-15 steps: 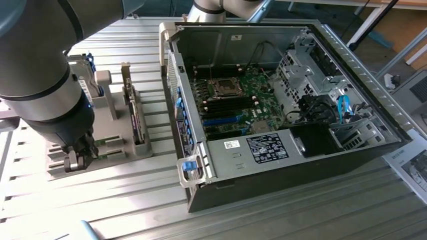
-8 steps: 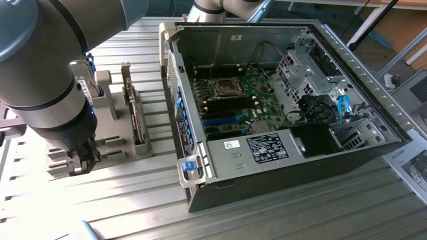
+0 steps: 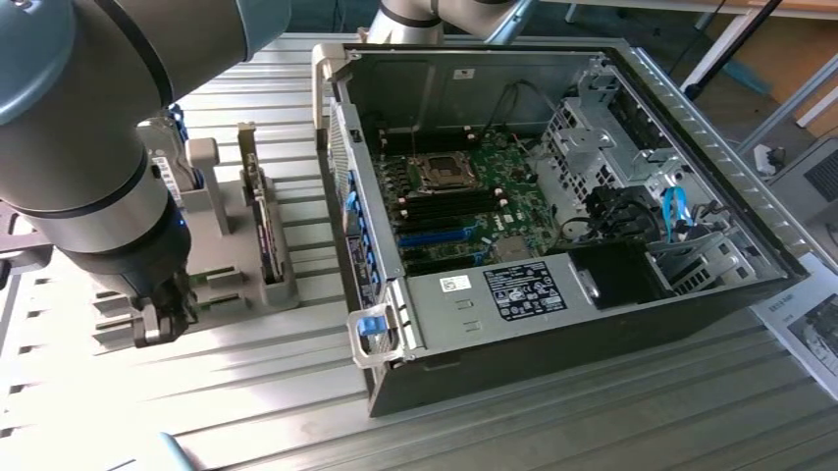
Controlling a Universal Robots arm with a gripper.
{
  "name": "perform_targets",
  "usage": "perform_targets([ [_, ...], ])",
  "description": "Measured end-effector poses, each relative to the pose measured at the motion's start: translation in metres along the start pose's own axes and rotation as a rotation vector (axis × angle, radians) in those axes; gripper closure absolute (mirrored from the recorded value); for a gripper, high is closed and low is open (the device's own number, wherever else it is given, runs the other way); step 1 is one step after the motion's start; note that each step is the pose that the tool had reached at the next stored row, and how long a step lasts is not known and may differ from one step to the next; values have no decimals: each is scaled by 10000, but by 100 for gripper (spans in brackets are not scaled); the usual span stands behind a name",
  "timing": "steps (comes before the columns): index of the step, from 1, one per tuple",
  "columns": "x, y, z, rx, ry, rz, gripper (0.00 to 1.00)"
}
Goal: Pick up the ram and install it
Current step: 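Pick up the ram and move it above insertion slot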
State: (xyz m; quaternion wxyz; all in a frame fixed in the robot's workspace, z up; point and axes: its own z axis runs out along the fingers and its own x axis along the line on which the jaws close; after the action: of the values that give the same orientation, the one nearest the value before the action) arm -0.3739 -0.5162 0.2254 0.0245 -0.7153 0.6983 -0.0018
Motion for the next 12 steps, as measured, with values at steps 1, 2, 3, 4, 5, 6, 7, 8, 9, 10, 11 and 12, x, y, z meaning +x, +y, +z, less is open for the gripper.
perform_targets([
  [1,0,0,0,-1,0,0,72],
  [2,0,0,0,0,0,0,65],
  [3,0,0,0,0,0,0,65],
  [4,0,0,0,0,0,0,65],
  [5,0,5,9,2,-3,-22,65],
  [6,-4,20,22,-2,-2,-70,65],
  [7,-9,38,31,-3,-4,-97,65],
  [8,-14,49,37,-3,-5,-114,65],
  [9,-20,57,45,-2,-7,-140,65],
  [10,-27,63,50,-7,-7,-190,65],
  [11,-40,65,60,-9,-11,-283,65],
  [12,-55,67,67,-13,-13,-369,65],
])
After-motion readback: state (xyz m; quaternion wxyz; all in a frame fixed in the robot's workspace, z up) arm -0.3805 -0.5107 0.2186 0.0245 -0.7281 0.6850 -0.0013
